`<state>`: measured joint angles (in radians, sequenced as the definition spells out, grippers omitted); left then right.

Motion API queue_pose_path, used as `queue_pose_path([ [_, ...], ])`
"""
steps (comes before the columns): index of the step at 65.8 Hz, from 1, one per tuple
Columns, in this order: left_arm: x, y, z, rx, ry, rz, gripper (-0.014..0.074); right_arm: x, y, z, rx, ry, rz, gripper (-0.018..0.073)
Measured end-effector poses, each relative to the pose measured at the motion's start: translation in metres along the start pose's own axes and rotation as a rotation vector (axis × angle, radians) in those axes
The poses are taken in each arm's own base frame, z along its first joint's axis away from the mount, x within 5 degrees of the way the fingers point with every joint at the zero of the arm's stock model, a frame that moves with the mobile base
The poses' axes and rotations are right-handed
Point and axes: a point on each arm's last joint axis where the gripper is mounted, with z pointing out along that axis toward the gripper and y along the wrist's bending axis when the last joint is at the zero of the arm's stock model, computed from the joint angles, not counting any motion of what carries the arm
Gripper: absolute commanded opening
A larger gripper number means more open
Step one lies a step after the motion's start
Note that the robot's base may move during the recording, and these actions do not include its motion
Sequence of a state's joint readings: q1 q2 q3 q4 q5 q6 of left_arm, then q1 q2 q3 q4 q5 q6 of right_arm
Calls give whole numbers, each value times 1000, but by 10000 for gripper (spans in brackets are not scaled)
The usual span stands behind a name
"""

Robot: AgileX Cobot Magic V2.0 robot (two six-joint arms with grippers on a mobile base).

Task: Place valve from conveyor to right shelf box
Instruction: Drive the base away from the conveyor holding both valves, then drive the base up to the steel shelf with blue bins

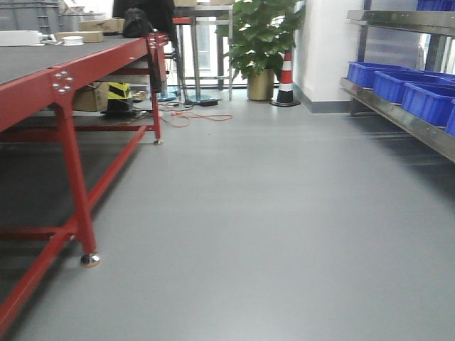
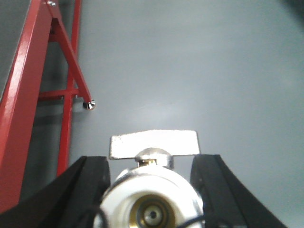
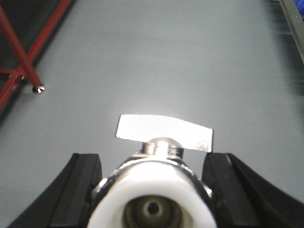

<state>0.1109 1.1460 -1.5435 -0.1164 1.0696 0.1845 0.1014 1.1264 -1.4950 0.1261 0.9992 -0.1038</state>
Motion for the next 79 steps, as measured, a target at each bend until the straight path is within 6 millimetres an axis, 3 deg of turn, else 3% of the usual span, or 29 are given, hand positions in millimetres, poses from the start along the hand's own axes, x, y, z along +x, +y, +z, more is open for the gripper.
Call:
queue_pose_path([
  [79, 0, 0, 0, 0, 0, 0, -111, 0, 0, 0, 0, 0, 0, -152],
])
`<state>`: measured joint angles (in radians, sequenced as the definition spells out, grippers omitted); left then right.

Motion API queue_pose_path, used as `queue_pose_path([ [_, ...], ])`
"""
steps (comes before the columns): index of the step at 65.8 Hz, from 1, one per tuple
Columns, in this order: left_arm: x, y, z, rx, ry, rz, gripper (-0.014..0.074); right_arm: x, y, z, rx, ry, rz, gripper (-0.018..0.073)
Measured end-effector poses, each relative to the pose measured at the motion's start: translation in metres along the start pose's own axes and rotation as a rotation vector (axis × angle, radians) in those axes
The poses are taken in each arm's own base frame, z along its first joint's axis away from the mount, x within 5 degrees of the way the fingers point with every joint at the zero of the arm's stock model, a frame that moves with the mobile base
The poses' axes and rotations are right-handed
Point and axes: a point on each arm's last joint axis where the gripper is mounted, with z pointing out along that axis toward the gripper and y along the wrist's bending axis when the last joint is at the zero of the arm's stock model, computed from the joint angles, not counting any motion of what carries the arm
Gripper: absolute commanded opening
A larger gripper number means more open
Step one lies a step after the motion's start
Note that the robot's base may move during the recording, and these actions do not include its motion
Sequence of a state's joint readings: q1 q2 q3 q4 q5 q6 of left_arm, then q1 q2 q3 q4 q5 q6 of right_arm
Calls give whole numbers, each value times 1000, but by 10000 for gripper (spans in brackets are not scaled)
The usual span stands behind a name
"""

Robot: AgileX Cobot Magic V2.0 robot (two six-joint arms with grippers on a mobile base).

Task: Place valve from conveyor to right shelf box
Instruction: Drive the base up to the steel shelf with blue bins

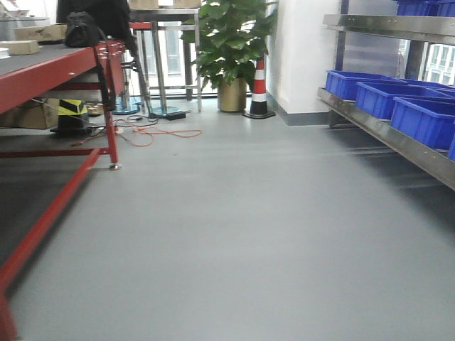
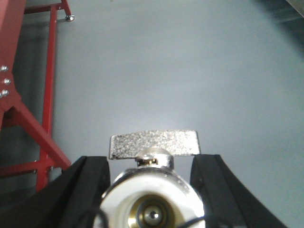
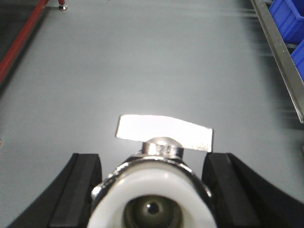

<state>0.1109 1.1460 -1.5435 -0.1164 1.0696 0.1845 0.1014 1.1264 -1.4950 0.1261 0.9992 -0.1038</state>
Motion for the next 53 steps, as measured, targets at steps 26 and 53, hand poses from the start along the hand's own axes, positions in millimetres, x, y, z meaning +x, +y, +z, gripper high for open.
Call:
queue_pose_path([
  [26, 0, 0, 0, -4, 1, 2, -111, 0, 0, 0, 0, -3, 0, -152],
  [53, 0, 0, 0, -4, 1, 2, -111, 0, 0, 0, 0, -3, 0, -152],
])
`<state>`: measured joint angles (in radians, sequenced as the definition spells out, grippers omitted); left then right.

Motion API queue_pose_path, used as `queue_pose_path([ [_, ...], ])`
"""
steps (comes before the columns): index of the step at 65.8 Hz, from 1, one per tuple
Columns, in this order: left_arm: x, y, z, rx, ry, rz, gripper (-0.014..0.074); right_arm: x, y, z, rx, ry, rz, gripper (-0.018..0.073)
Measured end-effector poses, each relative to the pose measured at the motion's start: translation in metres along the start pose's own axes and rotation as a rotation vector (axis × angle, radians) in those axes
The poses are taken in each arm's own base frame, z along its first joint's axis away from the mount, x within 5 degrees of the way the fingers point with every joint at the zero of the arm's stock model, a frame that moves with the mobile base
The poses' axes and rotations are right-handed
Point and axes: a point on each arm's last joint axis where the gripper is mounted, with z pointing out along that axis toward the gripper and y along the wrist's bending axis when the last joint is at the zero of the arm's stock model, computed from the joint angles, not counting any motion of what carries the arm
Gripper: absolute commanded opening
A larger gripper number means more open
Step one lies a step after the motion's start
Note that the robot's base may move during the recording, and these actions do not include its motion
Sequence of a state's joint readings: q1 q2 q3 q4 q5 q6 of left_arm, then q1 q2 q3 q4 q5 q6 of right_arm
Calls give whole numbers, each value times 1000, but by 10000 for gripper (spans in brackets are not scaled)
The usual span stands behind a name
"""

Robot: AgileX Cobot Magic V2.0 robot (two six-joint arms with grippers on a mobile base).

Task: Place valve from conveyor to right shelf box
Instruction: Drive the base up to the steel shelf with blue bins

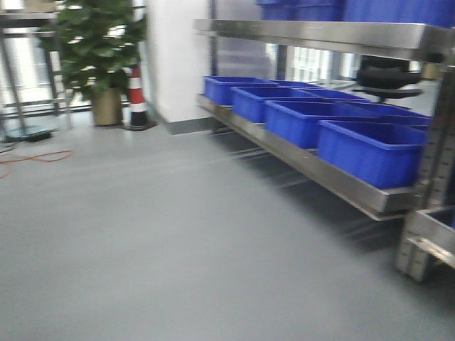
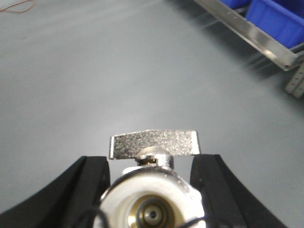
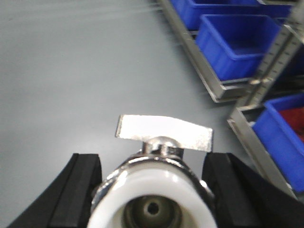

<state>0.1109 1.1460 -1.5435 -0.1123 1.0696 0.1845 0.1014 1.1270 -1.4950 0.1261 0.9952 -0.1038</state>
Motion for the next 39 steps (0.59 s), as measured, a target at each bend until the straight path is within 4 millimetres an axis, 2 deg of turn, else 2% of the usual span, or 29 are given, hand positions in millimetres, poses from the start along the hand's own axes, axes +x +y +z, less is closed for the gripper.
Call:
queue_pose_path([
  [39, 0, 0, 0, 1, -3, -1, -111, 0, 0, 0, 0, 0, 0, -152],
])
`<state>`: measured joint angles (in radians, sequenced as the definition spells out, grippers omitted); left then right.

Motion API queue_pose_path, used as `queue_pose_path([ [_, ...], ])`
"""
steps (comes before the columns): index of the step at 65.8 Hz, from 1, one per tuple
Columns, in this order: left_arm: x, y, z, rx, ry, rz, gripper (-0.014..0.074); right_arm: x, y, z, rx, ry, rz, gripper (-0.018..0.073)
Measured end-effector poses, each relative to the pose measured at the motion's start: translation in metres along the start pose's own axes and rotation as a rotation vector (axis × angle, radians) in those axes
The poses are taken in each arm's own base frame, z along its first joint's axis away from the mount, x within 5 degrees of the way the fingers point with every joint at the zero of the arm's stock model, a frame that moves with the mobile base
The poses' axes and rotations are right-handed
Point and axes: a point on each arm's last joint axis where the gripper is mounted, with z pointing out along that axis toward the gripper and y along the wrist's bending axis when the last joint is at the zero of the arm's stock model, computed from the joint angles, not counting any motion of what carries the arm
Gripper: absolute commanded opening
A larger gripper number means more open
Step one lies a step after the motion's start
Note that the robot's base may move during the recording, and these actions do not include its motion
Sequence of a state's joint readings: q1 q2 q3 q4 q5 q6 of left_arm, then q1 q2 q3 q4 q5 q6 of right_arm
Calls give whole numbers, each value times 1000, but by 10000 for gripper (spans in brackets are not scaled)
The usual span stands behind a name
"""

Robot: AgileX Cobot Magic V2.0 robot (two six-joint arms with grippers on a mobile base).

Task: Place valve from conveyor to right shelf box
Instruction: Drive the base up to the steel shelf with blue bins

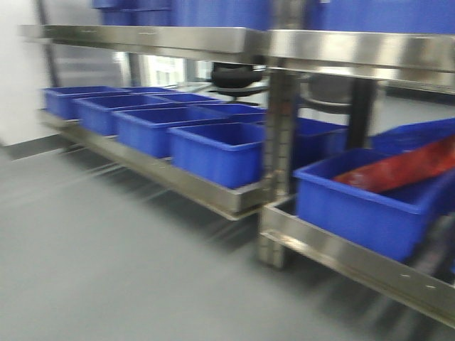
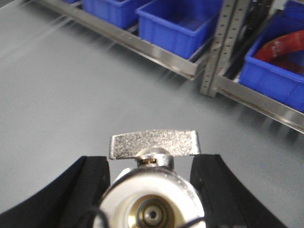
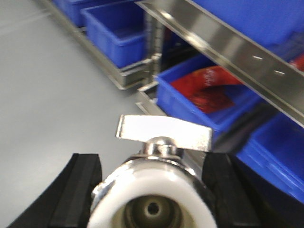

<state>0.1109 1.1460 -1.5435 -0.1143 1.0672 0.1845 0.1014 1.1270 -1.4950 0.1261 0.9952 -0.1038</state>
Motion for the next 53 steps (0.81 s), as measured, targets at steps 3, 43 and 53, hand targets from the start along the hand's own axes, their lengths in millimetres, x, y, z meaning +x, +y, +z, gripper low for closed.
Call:
queue_pose_path([
  [3, 0, 0, 0, 0, 0, 0, -111, 0, 0, 0, 0, 0, 0, -152],
  [43, 0, 0, 0, 0, 0, 0, -111, 0, 0, 0, 0, 0, 0, -152],
  [53, 0, 0, 0, 0, 0, 0, -111, 0, 0, 0, 0, 0, 0, -152],
])
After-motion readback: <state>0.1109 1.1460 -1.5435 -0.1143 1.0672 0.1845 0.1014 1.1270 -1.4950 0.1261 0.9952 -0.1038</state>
